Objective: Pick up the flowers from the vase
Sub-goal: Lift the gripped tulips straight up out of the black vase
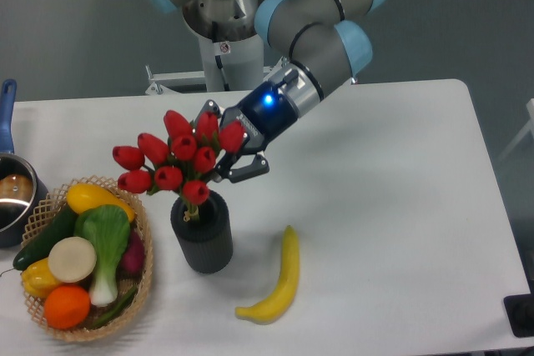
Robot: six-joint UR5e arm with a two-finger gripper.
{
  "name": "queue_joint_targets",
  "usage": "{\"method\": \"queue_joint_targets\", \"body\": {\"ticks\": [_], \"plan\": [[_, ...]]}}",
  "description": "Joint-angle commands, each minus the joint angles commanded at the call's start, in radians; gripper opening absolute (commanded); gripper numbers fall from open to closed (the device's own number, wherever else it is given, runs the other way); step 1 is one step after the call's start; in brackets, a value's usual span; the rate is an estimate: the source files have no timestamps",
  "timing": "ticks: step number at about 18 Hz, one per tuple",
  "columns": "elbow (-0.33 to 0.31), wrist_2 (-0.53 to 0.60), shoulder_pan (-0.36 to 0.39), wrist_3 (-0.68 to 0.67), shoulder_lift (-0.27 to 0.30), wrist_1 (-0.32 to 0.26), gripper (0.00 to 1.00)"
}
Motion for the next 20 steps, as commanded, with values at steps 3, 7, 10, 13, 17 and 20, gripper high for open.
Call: {"method": "queue_joint_targets", "body": {"ticks": [3,7,10,13,17,20], "plan": [[0.005,-0.002,0.008,-0.02,0.009,0.0,0.45],[0.031,-0.002,0.009,-0.06,0.017,-0.002,0.45],[0.061,-0.002,0.023,-0.113,0.032,-0.002,0.44],[0.116,0.002,0.05,-0.21,0.049,-0.003,0.44],[0.202,0.006,0.074,-0.351,0.064,-0.005,0.44],[0.267,0.015,0.078,-0.439,0.077,-0.006,0.44]]}}
